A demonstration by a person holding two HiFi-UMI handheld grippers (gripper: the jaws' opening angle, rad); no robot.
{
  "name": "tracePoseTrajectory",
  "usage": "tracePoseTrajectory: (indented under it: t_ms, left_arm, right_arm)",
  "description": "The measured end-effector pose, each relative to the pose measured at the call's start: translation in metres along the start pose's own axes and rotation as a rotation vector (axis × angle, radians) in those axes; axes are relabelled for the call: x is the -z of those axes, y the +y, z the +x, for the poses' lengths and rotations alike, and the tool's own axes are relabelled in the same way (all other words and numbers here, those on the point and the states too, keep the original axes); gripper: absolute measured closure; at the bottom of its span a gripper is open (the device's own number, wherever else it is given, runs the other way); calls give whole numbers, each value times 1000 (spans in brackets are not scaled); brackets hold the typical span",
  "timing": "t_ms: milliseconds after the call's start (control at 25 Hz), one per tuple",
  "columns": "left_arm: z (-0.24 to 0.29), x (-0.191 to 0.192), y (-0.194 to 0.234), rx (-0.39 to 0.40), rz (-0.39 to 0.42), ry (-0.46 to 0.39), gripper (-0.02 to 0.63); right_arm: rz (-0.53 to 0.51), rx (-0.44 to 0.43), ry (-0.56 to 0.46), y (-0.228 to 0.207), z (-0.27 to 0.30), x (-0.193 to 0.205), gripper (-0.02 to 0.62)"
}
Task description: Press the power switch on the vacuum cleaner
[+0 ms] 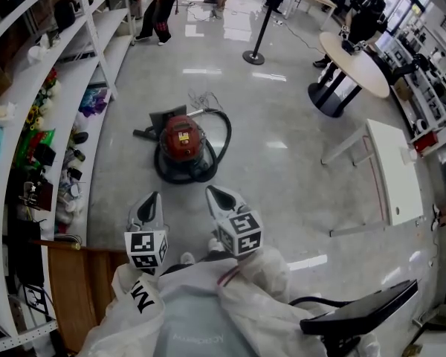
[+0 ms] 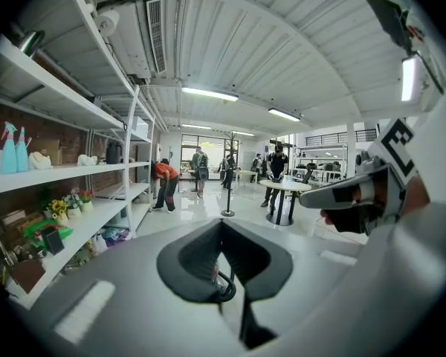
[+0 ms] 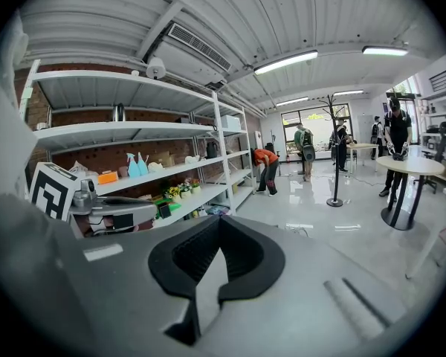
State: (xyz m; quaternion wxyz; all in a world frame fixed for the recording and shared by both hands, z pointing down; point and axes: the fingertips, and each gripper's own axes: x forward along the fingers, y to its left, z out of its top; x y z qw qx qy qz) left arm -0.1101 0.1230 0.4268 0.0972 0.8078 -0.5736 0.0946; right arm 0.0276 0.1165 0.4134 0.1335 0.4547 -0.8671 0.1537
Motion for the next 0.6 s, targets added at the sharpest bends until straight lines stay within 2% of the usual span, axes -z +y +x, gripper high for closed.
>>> tracePoseTrajectory:
  t_ms: [600]
  left_arm:
    - [6,-2,-6,-6,5,-3,606]
  right_arm:
    - [1,-16,-7,-6,-2,-5,595]
